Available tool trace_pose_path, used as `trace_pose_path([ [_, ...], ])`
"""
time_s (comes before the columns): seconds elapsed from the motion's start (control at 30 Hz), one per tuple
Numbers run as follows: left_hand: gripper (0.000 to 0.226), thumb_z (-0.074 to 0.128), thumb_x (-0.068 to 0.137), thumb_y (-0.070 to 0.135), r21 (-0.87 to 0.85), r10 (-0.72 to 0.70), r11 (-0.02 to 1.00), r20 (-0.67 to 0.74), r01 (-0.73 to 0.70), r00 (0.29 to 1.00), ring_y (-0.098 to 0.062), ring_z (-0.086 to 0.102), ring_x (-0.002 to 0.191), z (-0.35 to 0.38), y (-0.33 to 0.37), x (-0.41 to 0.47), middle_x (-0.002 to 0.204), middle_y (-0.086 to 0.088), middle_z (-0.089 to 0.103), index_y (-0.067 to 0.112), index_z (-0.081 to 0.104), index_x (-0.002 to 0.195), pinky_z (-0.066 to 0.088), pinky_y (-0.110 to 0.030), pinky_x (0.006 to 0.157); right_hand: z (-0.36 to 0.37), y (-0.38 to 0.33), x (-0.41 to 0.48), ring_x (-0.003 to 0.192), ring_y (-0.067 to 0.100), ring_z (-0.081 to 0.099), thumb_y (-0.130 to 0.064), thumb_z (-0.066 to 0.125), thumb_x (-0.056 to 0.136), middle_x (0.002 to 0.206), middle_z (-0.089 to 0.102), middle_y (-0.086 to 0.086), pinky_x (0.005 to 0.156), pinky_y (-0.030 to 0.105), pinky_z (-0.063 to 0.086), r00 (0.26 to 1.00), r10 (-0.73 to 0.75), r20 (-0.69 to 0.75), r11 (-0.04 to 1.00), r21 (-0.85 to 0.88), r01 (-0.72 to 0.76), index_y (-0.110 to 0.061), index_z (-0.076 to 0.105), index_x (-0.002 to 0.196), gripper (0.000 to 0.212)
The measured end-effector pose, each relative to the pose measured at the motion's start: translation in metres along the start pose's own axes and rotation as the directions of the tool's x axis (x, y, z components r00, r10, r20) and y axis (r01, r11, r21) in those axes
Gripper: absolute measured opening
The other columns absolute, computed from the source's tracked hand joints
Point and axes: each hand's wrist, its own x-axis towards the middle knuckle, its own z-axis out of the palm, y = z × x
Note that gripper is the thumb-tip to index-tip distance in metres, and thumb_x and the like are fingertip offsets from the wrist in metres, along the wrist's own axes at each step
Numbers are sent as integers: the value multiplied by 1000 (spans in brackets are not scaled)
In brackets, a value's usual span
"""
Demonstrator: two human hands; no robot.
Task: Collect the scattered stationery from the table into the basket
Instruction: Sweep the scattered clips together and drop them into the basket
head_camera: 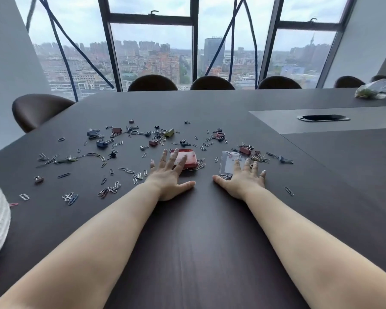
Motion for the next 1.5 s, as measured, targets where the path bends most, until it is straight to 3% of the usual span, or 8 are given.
trace_pose_path([
  [0.13, 85, 37, 83, 69, -51, 5, 999, -12, -5, 1000, -23, -25, 140, 1, 2, 33, 155, 3, -20, 34, -7, 147, -7, -54, 112, 2, -1, 18, 145, 30, 0, -79, 35, 75, 157, 4, 14, 117, 45, 1, 997, -71, -41, 997, 40, 73, -22, 16, 148, 94],
  [0.3, 76, 45, 82, 65, -150, -9, 989, -72, -2, 997, -26, -1, 144, 6, 3, 51, 155, -2, 12, 29, 23, 145, 9, -50, 115, 1, 2, 19, 145, 24, 7, -55, 45, 88, 157, 13, 11, 117, 36, 6, 974, -218, -65, 966, 127, 225, -19, 35, 139, 64],
  [0.47, 56, 57, 81, 55, -215, -8, 976, -226, -42, 974, -29, 40, 123, 7, 5, 39, 126, -10, 39, 22, 46, 125, 31, -35, 106, -1, 2, 13, 144, 22, 14, -40, 50, 88, 152, 26, 8, 115, 33, 15, 960, -260, -100, 935, 223, 277, -15, 38, 136, 55],
  [0.57, 63, 60, 79, 56, -239, -17, 970, -234, -41, 972, -28, 39, 125, 7, 4, 36, 132, -9, 38, 22, 43, 130, 31, -33, 106, 1, 3, 10, 141, 19, 20, -41, 56, 83, 153, 23, 6, 113, 32, 20, 958, -242, -156, 913, 297, 280, -17, 33, 139, 65],
  [0.73, 73, 62, 75, 59, -251, -50, 968, -239, -12, 970, -26, 35, 127, 6, 4, 35, 136, -6, 44, 22, 40, 134, 30, -34, 106, 2, 1, 10, 144, 28, 5, -71, 56, 71, 156, 9, 12, 116, 38, 9, 988, -64, -138, 974, 208, 92, -14, 14, 148, 105],
  [0.9, 73, 63, 73, 60, -268, -65, 963, -237, -1, 969, -26, 37, 123, 4, 4, 34, 132, -5, 48, 20, 44, 130, 31, -34, 104, -1, -1, 9, 133, 27, 32, -51, 63, 79, 143, 39, 9, 108, 32, 28, 961, -169, -218, 922, 309, 232, -14, 25, 144, 84],
  [1.27, 72, 63, 73, 61, -273, -71, 962, -221, 9, 973, -26, 38, 123, 3, 4, 32, 132, -5, 49, 19, 45, 129, 32, -34, 103, 5, 1, 16, 121, 24, 45, -40, 75, 71, 129, 49, 7, 104, 34, 37, 904, -197, -380, 876, 345, 336, -14, 43, 133, 74],
  [1.5, 71, 63, 73, 60, -276, -69, 961, -220, 6, 973, -26, 38, 123, 2, 5, 30, 132, -5, 49, 19, 45, 128, 31, -33, 103, 2, 0, 15, 125, 29, 37, -63, 65, 70, 131, 53, 7, 101, 37, 35, 957, -45, -286, 966, 232, 114, -14, 31, 138, 90],
])
